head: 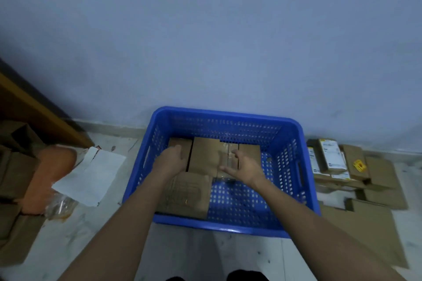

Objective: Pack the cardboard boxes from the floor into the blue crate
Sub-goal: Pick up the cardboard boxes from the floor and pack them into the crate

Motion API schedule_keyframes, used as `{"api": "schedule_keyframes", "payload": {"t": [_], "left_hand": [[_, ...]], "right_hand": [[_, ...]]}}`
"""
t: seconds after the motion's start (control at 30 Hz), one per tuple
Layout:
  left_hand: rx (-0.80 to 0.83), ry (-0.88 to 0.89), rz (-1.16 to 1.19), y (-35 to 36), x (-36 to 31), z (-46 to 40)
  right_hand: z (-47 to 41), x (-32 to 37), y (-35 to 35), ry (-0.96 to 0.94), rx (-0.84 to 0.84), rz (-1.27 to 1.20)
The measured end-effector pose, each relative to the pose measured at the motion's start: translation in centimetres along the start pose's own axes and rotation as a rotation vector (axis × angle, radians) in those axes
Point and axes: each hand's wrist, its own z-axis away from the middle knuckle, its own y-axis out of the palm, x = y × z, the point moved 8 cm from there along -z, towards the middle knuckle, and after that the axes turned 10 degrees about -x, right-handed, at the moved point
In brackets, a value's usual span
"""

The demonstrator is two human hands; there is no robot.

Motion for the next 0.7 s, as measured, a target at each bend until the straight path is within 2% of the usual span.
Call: {"api": "schedule_keyframes", "payload": {"t": [0.1,0.2,0.4,0.6,0.7], "left_hand": [[0.039,0.013,0.081,-3.9,-3.8,3.0],[0.147,-0.016,0.144,-7.8,-7.4,6.4],[0.269,-0.053,0.279,-15.0,-15.9,12.0],[0.282,0.037,0.309,-18.4,-26.1,13.6],[0.285,0.062,0.315,-18.3,-31.3,14.1]], "right_hand": [[5.0,1.1,-4.8,0.111,0.002,-0.082],[9.6,2.9,-10.3,0.190,0.009,-0.136],[16.4,4.1,-22.3,0.411,-0.105,-0.426],[19.6,1.0,-31.7,0.506,-0.159,-0.459],[20.3,-3.1,-35.4,0.553,-0.203,-0.475]]}}
